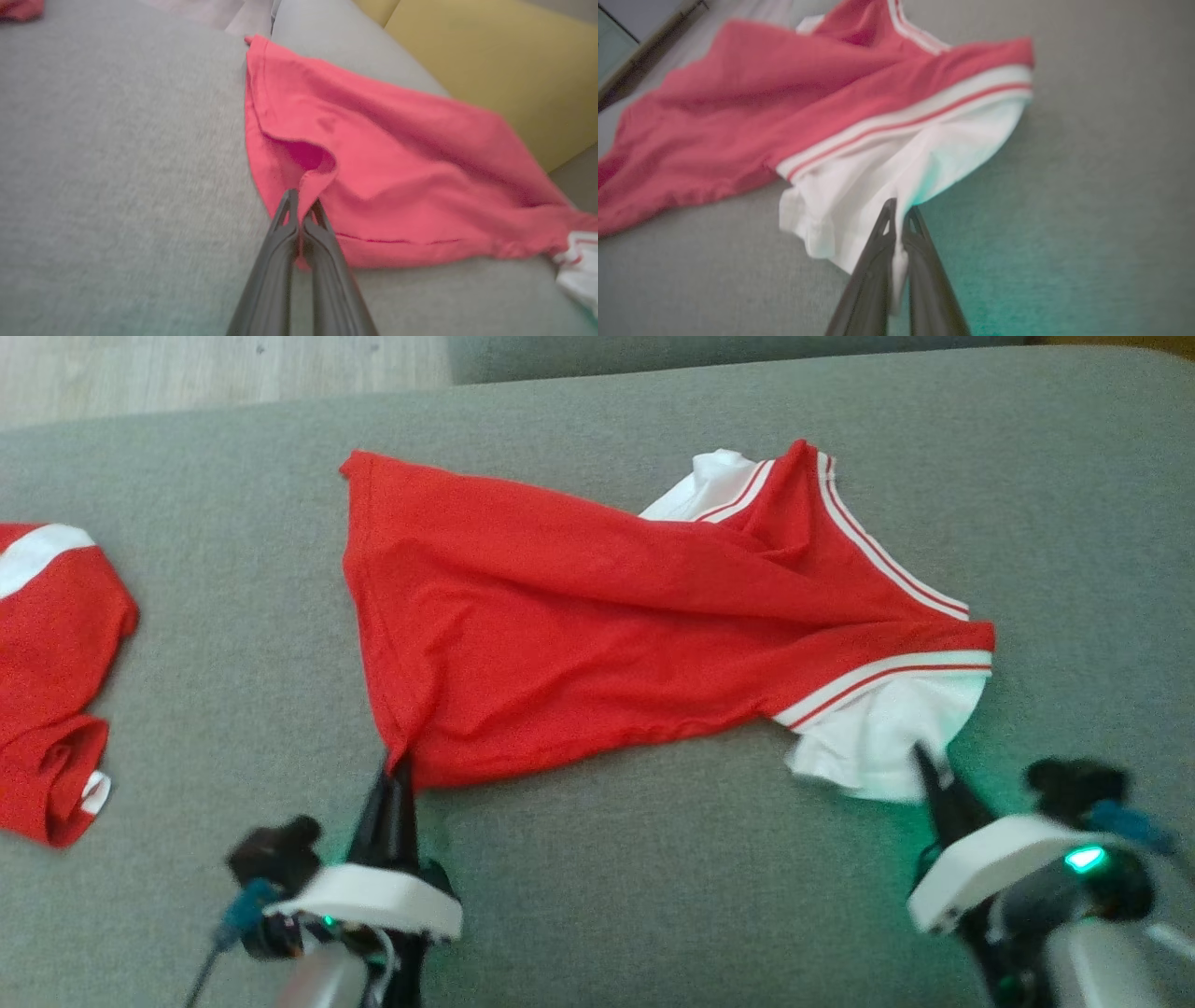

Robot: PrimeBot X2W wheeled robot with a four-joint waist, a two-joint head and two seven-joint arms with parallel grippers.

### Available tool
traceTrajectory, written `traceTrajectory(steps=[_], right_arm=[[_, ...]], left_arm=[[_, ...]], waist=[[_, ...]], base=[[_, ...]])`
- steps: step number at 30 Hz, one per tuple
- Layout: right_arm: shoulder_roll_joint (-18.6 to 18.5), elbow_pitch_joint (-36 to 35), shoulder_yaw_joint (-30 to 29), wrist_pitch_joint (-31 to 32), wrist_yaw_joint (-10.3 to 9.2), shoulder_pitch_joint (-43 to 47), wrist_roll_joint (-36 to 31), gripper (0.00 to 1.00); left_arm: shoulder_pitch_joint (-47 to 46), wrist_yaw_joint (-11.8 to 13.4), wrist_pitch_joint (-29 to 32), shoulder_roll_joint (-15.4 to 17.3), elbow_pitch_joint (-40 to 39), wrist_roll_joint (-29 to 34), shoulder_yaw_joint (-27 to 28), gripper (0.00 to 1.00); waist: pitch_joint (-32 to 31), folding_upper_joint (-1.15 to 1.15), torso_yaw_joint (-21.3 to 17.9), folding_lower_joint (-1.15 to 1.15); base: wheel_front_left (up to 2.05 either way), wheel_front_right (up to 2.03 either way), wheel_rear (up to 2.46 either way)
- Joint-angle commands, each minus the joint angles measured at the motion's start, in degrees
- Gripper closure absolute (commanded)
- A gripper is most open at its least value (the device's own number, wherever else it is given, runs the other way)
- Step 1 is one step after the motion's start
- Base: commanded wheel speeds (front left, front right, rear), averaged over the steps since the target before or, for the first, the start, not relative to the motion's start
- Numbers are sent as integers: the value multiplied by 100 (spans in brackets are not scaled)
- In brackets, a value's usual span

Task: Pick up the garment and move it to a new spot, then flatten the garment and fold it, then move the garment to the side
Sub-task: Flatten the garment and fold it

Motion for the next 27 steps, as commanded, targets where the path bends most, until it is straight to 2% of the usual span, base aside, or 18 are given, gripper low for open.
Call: traceTrajectory(steps=[1,5,9,12,15,17,20,22,25,27], right_arm=[[-40,-632,-45,-74,44,-140,147,100],[-40,-1826,-367,100,44,-229,455,100],[-40,-2946,-631,443,44,-400,538,100],[-40,-3713,-790,724,44,-700,466,100],[-74,-4397,-875,1033,44,-1161,284,100],[-271,-4632,-901,1231,44,-1576,204,100],[-508,-4490,-832,1456,44,-2300,387,100],[-591,-4298,-789,1522,44,-2551,470,100],[-779,-3483,-613,1499,44,-3429,694,100],[-853,-2784,-422,1293,44,-4079,783,100]], left_arm=[[-101,-97,-89,26,-517,-211,322,100],[-183,-268,92,39,-1811,-840,585,100],[-376,-293,729,186,-3353,-1449,761,100],[-619,-105,1375,331,-4413,-1822,839,100],[-952,239,2057,448,-5226,-2155,882,100],[-1233,495,2462,495,-5564,-2376,923,100],[-1726,813,2926,577,-5623,-2588,1000,100],[-1914,892,3033,604,-5509,-2631,1039,100],[-2530,1014,3155,718,-4902,-2563,1157,100],[-2999,976,3058,821,-4355,-2371,1220,100]], waist=[[-68,0,-55,0],[-186,0,-89,0],[-258,0,-91,0],[-280,0,-105,0],[-262,0,-142,0],[-193,0,-176,0],[5,0,-221,0],[109,0,-232,0],[522,0,-272,0],[832,0,-309,0]], base=[[0,0,0],[0,0,0],[0,0,0],[0,0,0],[0,0,0],[0,0,0],[0,0,0],[0,0,0],[0,0,0],[0,0,0]])
